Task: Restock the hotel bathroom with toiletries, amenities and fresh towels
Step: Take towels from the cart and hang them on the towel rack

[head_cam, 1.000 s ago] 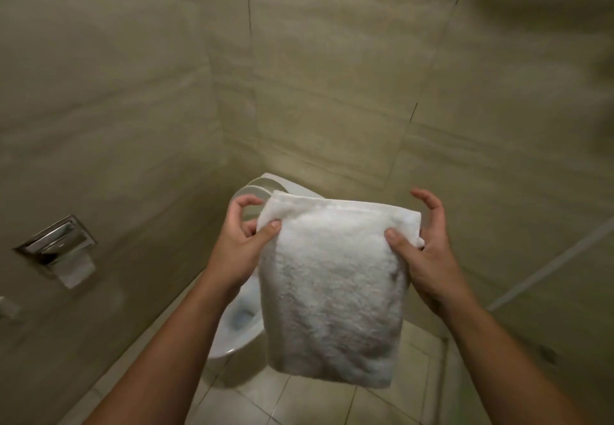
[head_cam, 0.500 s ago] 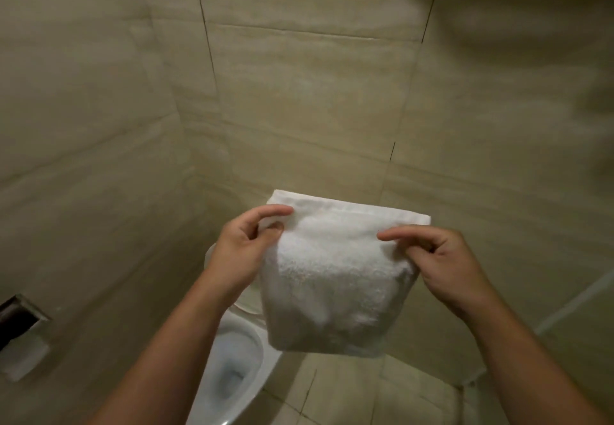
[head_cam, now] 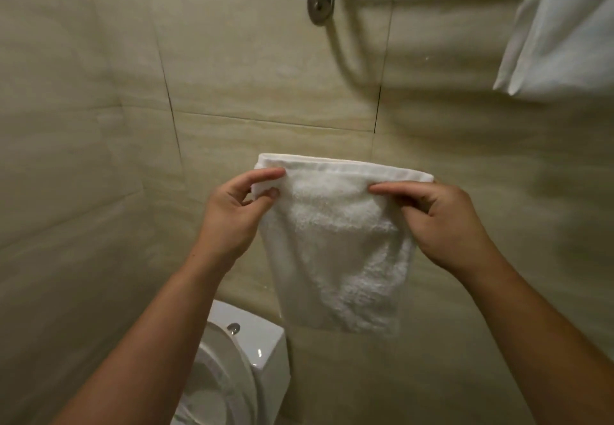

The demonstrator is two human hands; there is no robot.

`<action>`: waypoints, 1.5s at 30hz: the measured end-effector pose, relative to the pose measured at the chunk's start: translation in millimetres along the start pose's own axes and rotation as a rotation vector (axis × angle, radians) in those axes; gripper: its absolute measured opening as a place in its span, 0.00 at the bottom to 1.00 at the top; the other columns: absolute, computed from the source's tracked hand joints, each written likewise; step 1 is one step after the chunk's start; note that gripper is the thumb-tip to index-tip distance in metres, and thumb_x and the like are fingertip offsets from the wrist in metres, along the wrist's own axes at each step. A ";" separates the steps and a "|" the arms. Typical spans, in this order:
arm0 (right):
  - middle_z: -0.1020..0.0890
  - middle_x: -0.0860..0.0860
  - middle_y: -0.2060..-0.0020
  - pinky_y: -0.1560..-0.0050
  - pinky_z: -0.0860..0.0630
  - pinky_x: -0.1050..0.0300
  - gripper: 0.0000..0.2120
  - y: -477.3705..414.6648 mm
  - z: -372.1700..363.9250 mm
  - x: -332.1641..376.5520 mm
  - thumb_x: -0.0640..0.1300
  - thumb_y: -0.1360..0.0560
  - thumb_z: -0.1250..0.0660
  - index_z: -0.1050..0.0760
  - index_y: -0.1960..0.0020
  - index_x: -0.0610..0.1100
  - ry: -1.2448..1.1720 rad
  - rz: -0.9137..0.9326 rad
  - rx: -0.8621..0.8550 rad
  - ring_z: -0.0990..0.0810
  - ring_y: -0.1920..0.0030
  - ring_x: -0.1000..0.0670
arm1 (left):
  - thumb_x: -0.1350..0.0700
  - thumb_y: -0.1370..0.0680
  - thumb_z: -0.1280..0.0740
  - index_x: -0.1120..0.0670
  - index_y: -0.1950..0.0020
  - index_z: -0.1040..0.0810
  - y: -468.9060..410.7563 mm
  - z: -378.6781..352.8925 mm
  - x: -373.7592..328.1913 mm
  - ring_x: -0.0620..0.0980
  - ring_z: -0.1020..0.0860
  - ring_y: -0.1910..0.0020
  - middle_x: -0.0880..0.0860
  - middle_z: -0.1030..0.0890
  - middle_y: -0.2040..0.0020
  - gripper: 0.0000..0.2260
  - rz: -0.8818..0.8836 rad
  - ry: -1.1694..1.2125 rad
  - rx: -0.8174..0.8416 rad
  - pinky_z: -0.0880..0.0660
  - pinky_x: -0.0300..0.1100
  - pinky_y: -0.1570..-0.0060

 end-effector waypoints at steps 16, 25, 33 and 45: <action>0.18 0.54 0.45 0.41 0.29 0.75 0.19 -138.6 50.9 56.2 0.29 0.24 0.31 0.14 0.41 0.47 0.419 0.305 -0.389 0.21 0.47 0.57 | 0.66 0.21 0.28 0.44 0.43 0.14 -185.4 -19.0 -66.8 0.45 0.15 0.46 0.46 0.13 0.46 0.16 -0.378 0.074 0.044 0.20 0.38 0.46; 0.15 0.49 0.44 0.44 0.28 0.73 0.20 -208.7 75.6 77.9 0.32 0.22 0.35 0.16 0.39 0.50 0.557 0.265 -0.474 0.18 0.48 0.52 | 0.65 0.21 0.30 0.49 0.40 0.14 -265.4 -32.6 -107.8 0.39 0.19 0.57 0.44 0.14 0.50 0.15 -0.498 0.041 0.101 0.23 0.34 0.55; 0.15 0.51 0.44 0.39 0.24 0.61 0.20 -255.3 97.1 92.7 0.32 0.21 0.37 0.16 0.38 0.50 0.625 0.170 -0.465 0.19 0.46 0.53 | 0.59 0.23 0.31 0.42 0.43 0.14 -320.0 -50.1 -130.1 0.42 0.18 0.57 0.43 0.14 0.47 0.15 -0.527 -0.072 0.098 0.19 0.41 0.57; 0.24 0.54 0.40 0.33 0.26 0.51 0.07 -284.1 126.2 66.5 0.48 0.19 0.32 0.17 0.43 0.55 0.628 -0.051 -0.594 0.24 0.38 0.48 | 0.54 0.19 0.33 0.46 0.42 0.15 -362.6 -79.2 -153.7 0.49 0.17 0.50 0.46 0.17 0.49 0.09 -0.355 -0.330 0.304 0.18 0.46 0.50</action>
Point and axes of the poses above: each hand's wrist, its own y-axis away from the middle knuckle, its own z-axis out of the back of the hand, x = y × z, the point moved 1 cm from there along -y, towards the middle knuckle
